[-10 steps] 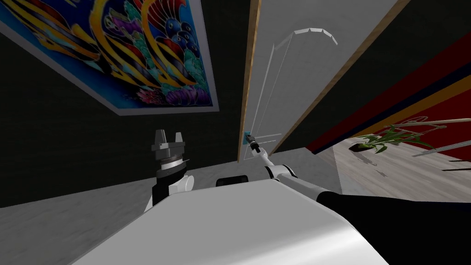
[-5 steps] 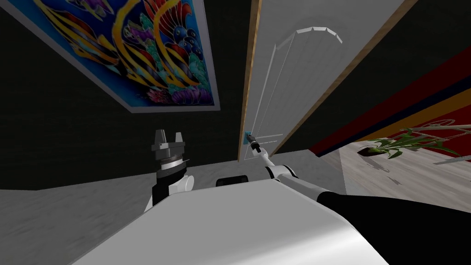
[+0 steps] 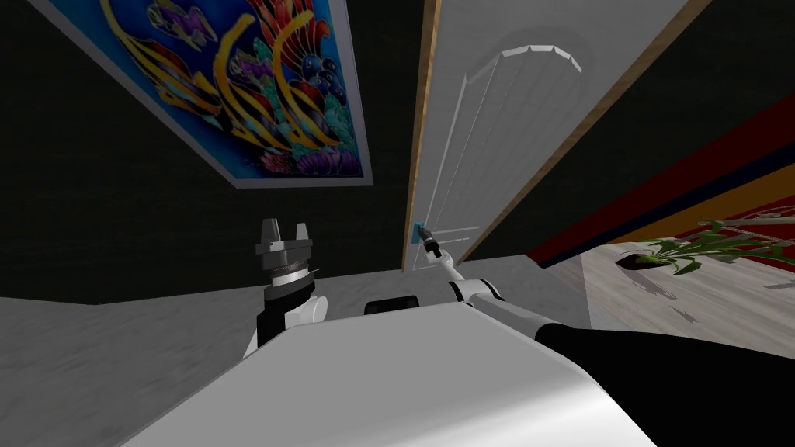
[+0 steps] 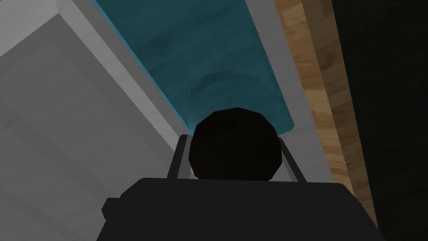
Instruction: Pull the door open
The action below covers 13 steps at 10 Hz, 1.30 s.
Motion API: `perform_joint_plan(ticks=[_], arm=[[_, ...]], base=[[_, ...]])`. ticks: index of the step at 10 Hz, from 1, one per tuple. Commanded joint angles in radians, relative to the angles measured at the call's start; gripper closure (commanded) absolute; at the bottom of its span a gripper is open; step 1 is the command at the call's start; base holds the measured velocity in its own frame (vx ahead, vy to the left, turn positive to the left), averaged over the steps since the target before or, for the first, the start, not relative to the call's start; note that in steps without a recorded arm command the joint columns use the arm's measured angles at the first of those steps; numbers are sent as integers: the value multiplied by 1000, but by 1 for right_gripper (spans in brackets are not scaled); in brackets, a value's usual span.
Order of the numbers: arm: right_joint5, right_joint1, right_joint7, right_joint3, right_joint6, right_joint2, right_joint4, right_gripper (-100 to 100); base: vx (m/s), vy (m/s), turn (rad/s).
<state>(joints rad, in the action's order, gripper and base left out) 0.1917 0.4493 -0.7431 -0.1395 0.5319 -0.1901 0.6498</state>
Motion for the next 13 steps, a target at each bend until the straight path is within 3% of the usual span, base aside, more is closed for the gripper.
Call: perform_joint_plan(ticks=[1,4,9,11,13], arm=[[-26,0,50,9,1,7,-3,100],[-45,-2,99,12,0,5,-2,100],[-126,-8,241,23,-2,-2,6,100],[-126,-8,258,23,-2,-2,6,100],[-169,-11,326,29,-3,-6,10,100]], base=[[-53,-47,96],[-38,-25,54],[-45,-34,83],[-28,-22,25],[-35,-20,71]])
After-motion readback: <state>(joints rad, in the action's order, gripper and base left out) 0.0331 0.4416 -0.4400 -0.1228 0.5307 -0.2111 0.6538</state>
